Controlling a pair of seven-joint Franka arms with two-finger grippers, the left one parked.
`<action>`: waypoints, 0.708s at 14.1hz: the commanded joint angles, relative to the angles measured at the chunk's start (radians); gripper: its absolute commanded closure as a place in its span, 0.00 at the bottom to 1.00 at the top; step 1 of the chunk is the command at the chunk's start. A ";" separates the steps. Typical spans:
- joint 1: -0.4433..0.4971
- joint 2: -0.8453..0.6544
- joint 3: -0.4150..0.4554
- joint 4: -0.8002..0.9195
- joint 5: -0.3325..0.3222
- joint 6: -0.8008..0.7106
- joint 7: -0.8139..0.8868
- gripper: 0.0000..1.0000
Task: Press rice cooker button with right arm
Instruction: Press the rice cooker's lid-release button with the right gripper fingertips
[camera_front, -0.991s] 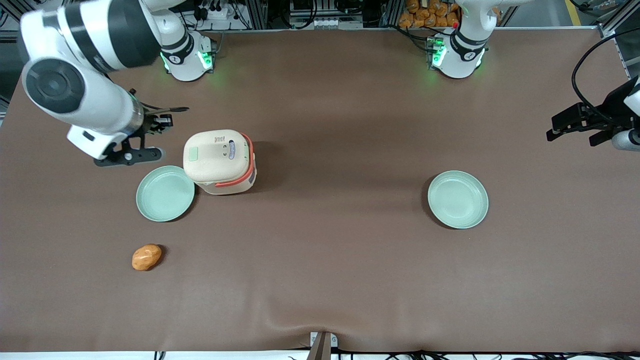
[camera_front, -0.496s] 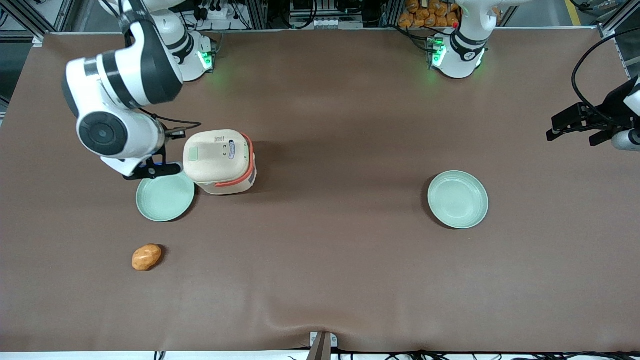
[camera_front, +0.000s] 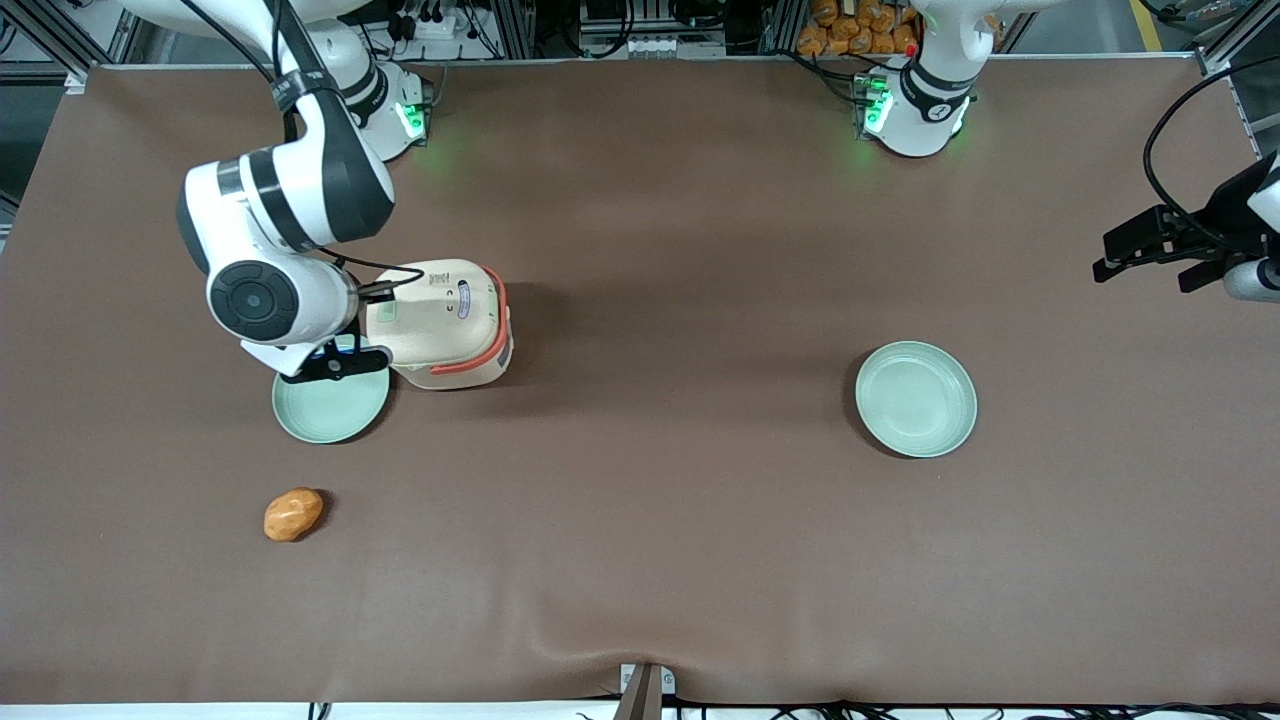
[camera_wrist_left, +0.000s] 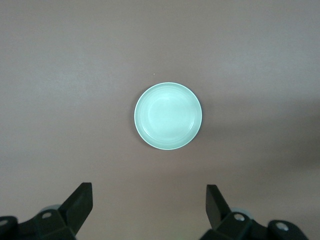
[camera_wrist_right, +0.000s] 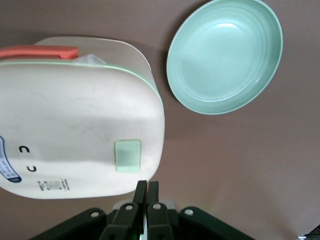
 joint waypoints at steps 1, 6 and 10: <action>0.012 0.008 0.000 -0.011 -0.010 0.023 0.011 0.94; 0.020 0.016 0.000 -0.056 -0.010 0.063 0.011 0.94; 0.026 0.020 0.000 -0.060 -0.010 0.081 0.011 0.94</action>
